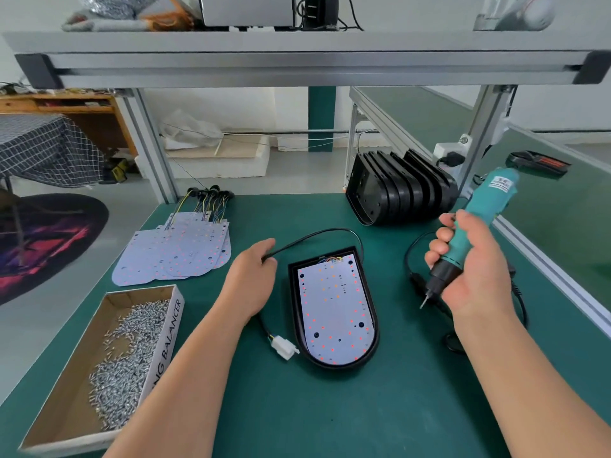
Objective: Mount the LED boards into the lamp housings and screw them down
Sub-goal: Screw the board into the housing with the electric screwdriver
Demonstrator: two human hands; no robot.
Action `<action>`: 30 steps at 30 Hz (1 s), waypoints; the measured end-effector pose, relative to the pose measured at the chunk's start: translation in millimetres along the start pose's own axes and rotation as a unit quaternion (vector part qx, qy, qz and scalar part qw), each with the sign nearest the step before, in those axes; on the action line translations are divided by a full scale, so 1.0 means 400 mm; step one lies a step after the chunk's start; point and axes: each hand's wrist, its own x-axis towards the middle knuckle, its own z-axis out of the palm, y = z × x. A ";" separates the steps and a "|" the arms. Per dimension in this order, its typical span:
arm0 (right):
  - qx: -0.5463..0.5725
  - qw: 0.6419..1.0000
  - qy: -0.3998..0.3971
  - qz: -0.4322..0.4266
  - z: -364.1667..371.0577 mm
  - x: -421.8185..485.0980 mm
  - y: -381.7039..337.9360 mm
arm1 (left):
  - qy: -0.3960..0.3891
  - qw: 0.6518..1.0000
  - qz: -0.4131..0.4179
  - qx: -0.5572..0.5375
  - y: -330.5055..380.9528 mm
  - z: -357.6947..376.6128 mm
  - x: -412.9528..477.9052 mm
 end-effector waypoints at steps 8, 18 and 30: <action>-0.020 0.999 -0.028 0.008 0.015 -0.016 0.014 | 0.016 0.992 -0.011 0.128 0.077 -0.090 -0.094; -0.023 0.999 -0.034 0.000 0.016 -0.008 0.022 | 0.129 0.933 -0.041 0.334 -0.099 -0.429 -0.175; -0.024 0.999 -0.038 0.009 0.020 -0.013 0.032 | 0.008 0.941 -0.039 0.336 -0.211 -0.378 -0.225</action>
